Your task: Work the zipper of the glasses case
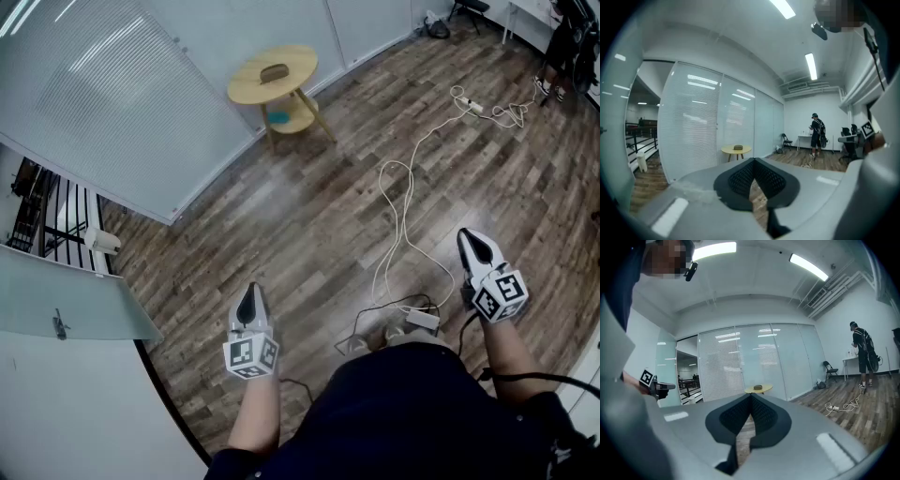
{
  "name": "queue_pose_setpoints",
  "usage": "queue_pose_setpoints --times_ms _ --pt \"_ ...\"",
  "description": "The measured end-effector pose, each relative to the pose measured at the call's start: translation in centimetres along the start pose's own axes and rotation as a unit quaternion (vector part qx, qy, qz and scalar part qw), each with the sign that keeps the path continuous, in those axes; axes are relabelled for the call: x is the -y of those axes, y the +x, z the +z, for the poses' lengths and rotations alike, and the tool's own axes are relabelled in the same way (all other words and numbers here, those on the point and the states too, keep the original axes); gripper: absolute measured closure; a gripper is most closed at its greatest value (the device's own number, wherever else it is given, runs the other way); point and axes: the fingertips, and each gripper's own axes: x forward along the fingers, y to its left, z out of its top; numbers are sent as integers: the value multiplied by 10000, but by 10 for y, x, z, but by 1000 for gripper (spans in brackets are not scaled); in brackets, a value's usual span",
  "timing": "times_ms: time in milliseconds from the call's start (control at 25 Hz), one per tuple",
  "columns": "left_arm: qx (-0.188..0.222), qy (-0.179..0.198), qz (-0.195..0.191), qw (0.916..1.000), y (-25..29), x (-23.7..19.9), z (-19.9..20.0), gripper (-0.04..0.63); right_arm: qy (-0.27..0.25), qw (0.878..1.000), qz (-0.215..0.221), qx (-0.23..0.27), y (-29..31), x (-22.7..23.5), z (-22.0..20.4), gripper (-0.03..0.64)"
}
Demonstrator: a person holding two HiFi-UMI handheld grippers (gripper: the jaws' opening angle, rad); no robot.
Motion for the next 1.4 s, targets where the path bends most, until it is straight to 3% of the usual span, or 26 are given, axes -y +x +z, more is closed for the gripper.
queue_pose_setpoints --times_ms 120,320,480,640,920,1400 --pt "-194 373 -399 9983 6 21 -6 594 -3 10000 49 -49 8 8 -1 612" --pt "-91 -228 28 9997 16 17 -13 594 24 9998 209 -66 23 21 -8 612" --pt "10 -325 185 9993 36 18 -13 594 32 9996 268 -112 43 31 -16 612" --pt "6 -187 -30 9998 57 15 -5 594 212 9996 161 -50 63 32 -10 611" --pt "-178 47 -95 9998 141 -54 -23 594 98 9998 -6 -194 154 33 -3 611" --pt "162 -1 -715 9973 322 -177 43 594 120 9997 -228 -10 355 2 46 611"
